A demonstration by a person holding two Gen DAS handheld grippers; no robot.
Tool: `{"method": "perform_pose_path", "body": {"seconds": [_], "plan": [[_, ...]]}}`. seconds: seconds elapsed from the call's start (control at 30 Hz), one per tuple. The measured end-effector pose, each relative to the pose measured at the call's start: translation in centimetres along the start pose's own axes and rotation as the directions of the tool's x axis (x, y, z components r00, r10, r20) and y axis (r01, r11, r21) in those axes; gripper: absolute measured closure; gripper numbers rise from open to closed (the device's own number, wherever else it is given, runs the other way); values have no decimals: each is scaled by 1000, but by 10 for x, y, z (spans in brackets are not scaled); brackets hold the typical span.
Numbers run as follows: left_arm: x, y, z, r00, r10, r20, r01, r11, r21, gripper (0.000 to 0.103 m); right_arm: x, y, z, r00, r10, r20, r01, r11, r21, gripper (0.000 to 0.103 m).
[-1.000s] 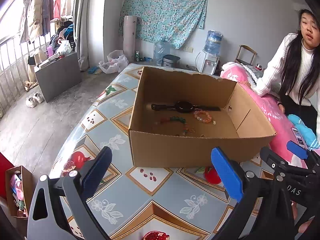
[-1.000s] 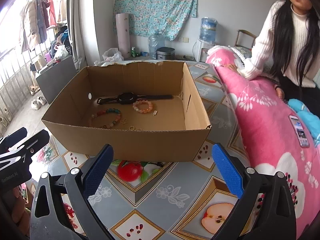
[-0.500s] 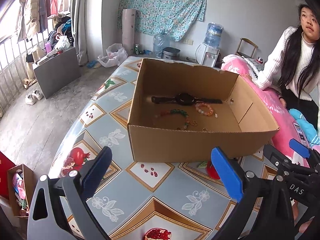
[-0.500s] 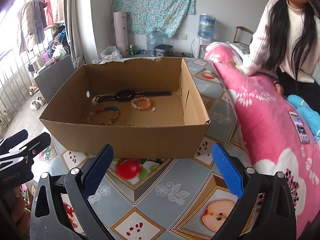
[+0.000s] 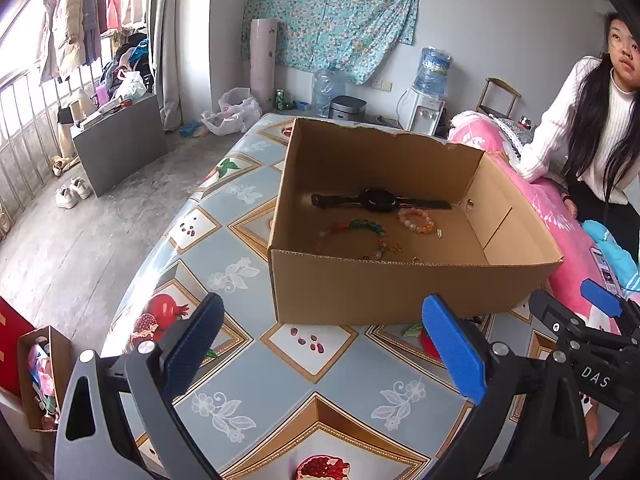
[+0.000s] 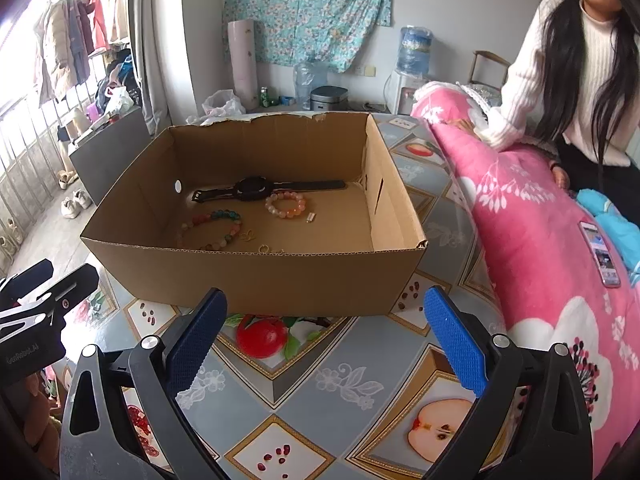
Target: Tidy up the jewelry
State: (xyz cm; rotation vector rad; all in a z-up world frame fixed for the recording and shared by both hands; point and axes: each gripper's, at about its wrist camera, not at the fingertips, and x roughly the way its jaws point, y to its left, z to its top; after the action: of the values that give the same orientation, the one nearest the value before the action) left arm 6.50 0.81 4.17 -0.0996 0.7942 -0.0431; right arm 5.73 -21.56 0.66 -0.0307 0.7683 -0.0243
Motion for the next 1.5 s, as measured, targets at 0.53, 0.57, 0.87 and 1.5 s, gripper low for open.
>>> {"method": "perform_pose_path", "body": {"seconds": [0.53,0.57,0.87,1.5], "plan": [[2,2,-3,999,26,-29,-26,1000,2,5,-1,3,1,1000,6,-1,-6,1000,1,8],[2,2,-3,999,32,-34,-32,999,4,5,0,3,1,1000,7,-5,-7,1000,2,8],[12,-1,-4,994,34,-103,-30,999,40,5,0,10,1,999,-9,-35,9,1000,3,8],[15,1,0,991,52,-122,-50,999,17,5,10,8,0,996,23,-84,-19,999,47,8]]}}
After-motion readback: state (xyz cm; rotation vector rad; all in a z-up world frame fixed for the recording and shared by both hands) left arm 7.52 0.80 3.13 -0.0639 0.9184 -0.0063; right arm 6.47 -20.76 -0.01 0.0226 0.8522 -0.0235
